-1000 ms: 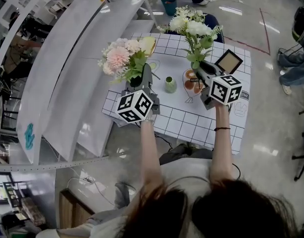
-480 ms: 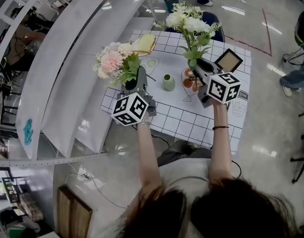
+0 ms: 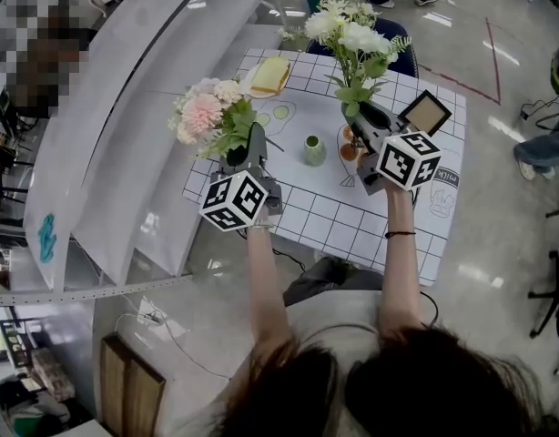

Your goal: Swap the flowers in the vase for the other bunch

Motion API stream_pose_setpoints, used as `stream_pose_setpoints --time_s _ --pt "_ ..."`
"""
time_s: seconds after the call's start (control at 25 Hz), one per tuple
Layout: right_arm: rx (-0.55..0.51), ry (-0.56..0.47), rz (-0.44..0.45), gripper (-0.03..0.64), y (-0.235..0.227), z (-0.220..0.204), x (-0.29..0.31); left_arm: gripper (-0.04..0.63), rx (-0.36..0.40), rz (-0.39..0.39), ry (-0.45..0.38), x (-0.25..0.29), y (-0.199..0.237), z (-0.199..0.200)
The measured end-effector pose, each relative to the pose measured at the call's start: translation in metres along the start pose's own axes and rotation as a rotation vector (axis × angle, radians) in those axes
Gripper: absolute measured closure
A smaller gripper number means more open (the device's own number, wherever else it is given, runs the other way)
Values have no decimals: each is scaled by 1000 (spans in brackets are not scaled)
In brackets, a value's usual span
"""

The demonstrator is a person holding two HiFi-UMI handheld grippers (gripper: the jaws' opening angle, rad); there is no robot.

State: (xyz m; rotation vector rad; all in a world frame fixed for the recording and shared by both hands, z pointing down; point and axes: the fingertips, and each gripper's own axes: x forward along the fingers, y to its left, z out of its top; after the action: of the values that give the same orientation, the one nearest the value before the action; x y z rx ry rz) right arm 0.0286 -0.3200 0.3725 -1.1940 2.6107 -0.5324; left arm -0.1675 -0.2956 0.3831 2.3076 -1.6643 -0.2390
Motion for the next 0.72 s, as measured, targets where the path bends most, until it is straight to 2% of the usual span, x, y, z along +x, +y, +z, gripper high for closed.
stream_pose_setpoints --time_s 0.72 --pt "-31 -41 7 566 23 -5 31 517 -32 -20 42 2 23 -16"
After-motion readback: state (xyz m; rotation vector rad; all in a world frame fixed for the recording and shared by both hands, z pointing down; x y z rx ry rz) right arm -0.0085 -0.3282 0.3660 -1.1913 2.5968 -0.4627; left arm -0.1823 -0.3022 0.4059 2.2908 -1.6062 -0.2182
